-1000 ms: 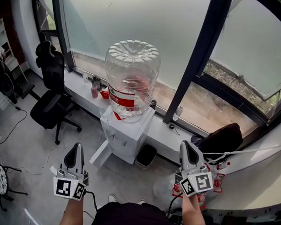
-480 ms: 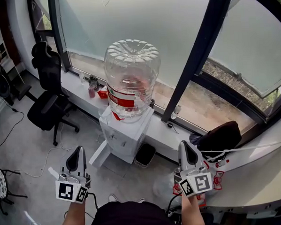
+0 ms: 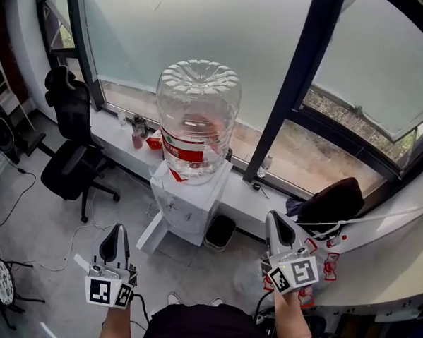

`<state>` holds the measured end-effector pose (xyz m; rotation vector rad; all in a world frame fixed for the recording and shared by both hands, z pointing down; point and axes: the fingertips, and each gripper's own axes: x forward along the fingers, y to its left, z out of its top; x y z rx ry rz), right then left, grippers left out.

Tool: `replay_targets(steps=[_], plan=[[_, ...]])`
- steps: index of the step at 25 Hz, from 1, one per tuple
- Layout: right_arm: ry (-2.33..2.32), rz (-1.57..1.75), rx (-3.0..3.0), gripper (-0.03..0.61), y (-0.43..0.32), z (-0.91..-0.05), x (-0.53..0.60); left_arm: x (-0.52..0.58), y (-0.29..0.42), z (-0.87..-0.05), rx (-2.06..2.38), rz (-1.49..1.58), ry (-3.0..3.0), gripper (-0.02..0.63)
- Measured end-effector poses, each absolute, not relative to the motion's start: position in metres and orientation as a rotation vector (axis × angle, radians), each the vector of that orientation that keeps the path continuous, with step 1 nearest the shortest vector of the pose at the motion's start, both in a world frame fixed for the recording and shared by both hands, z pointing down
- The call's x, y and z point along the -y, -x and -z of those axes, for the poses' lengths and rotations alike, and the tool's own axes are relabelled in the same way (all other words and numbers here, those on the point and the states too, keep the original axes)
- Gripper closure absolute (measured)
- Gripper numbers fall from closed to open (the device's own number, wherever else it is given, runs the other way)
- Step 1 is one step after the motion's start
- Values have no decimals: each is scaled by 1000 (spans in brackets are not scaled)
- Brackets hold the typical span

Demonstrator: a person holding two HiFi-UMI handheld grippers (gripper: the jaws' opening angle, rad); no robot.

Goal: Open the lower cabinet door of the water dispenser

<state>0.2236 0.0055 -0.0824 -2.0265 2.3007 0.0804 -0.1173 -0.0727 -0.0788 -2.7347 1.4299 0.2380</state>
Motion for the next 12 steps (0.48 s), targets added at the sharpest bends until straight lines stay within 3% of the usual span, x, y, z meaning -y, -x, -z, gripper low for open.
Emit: replay_targets(steps=[12], plan=[[2011, -32, -2342, 574, -220, 72, -18, 66, 89, 75, -1369, -235, 2783, 607]])
